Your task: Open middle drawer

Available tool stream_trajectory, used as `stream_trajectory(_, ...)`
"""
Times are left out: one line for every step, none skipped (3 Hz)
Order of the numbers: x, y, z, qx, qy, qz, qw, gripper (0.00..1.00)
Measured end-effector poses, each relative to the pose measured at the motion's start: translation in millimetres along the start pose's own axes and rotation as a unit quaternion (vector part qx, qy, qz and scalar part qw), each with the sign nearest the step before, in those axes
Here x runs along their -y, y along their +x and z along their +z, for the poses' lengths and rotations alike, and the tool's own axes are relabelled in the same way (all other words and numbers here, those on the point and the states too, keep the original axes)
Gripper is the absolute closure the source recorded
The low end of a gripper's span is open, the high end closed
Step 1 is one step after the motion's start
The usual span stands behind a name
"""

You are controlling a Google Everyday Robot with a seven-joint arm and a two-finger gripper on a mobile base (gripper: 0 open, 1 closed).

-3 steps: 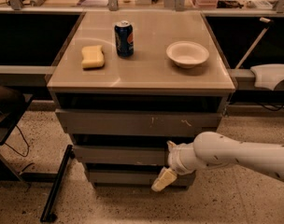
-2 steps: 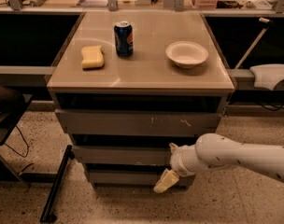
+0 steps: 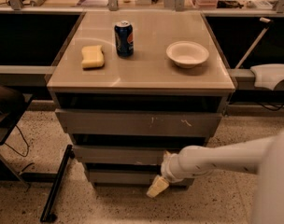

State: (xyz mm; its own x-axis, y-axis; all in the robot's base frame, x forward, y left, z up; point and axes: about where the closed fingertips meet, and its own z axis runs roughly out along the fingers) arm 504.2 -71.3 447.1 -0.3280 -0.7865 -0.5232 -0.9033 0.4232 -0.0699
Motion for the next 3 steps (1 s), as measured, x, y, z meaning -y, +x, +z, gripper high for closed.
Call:
stream_trajectory(11.6, -30.7, 16.0, 0.013, 0.022, -0.024, 0.9994, 0.0)
stream_trajectory(11.4, -31.0, 16.1, 0.013, 0.022, -0.024, 0.9994, 0.0)
stream_trajectory(29.5, -22.0, 32.5, 0.021, 0.023, -0.011, 0.9995, 0.0)
